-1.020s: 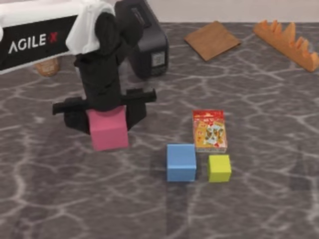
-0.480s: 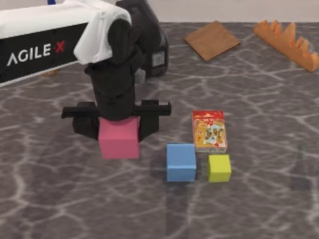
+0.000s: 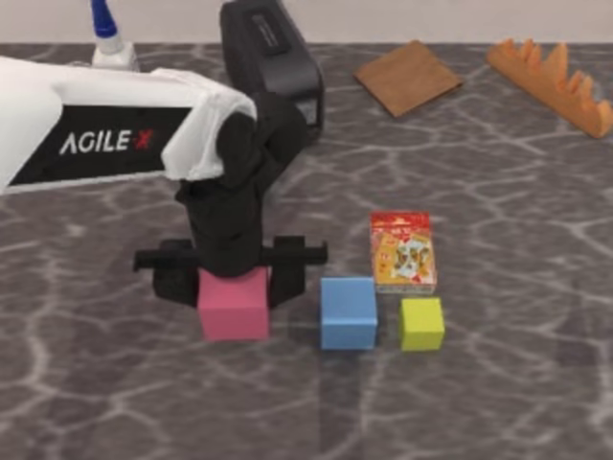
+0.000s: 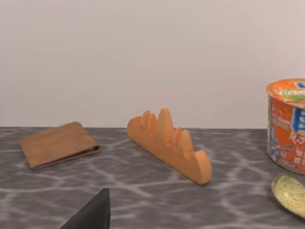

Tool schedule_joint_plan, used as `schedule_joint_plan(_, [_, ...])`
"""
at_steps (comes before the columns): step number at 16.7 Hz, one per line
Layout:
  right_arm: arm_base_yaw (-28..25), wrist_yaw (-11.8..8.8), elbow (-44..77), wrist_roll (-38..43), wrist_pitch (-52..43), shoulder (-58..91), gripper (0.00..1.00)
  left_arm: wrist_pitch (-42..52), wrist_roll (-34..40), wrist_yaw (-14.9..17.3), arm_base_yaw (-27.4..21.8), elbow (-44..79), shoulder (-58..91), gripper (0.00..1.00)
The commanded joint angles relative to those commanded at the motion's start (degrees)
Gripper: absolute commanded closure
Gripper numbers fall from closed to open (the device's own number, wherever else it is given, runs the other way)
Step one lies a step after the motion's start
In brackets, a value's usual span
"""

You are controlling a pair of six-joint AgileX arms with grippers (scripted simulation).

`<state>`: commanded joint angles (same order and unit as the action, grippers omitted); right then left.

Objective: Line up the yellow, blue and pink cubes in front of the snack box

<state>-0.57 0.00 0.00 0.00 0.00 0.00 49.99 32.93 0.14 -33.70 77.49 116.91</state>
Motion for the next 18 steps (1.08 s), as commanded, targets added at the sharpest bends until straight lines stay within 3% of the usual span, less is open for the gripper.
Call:
schedule_joint_plan(5, [0.00,0.00,0.00,0.00,0.00,0.00,0.00,-1.23,0.05,-0.06,-0.01,-0.90,0.43,1.00])
schedule_joint_plan(18, [0.00,0.00,0.00,0.00,0.00,0.00,0.00,-1.23,0.05,-0.06,-0.01,-0.90,0.43,0.02])
